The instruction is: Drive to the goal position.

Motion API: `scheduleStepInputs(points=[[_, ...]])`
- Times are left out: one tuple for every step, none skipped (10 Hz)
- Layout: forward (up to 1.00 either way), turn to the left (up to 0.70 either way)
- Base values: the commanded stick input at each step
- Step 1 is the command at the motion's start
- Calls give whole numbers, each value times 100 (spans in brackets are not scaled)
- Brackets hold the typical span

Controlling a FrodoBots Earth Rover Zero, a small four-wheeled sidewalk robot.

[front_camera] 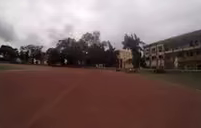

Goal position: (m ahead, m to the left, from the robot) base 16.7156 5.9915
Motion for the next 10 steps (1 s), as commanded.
scheduleStepInputs(points=[[50,0],[50,0],[50,0],[50,0],[50,0],[50,0],[50,0],[50,0],[50,0],[50,0]])
